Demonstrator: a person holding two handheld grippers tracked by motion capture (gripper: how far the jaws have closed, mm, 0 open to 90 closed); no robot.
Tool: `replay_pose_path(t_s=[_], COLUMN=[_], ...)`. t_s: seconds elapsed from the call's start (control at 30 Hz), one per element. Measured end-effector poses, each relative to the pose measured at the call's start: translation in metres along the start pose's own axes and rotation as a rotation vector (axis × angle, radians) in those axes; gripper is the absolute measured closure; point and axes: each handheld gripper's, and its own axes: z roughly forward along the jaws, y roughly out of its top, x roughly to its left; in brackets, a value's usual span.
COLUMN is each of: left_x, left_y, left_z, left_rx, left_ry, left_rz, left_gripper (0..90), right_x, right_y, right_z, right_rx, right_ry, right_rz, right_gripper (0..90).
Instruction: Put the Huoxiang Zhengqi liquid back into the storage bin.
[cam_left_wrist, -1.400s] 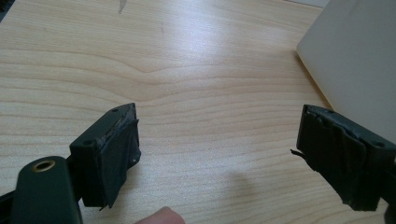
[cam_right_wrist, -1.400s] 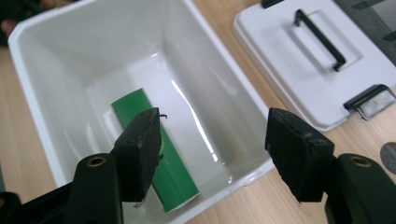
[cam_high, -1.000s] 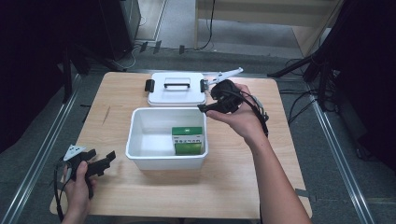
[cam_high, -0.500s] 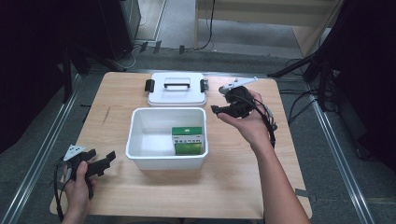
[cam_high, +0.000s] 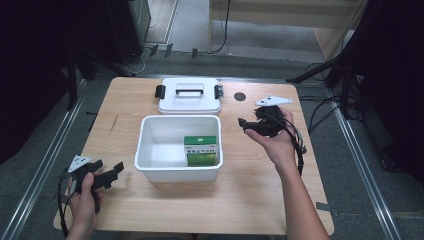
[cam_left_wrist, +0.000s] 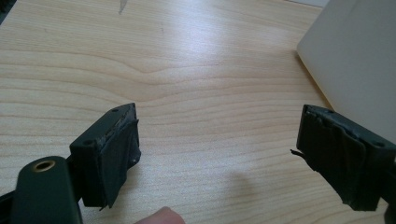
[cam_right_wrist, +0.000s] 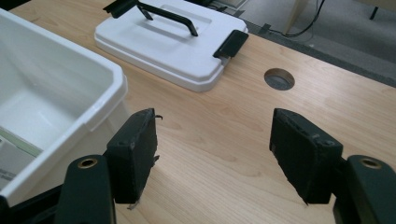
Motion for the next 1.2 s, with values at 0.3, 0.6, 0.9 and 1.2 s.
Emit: replay_pose_path(t_s=[0.3,0.6,0.9,1.2], left_x=[0.0,0.0,0.0,-0.001], left_y=[0.0,0.0,0.0,0.0], left_z=[0.0,0.0,0.0,0.0], left_rx=[0.001,0.002,0.001,0.001], left_ry=[0.001,0.001,0.002,0.004], left_rz=[0.001,0.001,0.001,0.003], left_gripper=[13.9,13.9,13.9,13.8], right_x=[-0.011,-0.016,-0.017,-0.024], right_y=[-0.029,-0.055,-0.082,-0.106], right_z=[-0.003,-0.005,-0.006,-0.013], right_rx=[-0.057,-0.058,-0.057,-0.078], right_ry=[-0.044,-0.083,-0.127,-0.115], right_rz=[0.044,0.107,0.104,0.118], right_gripper=[26.9,14.1,7.4,0.0])
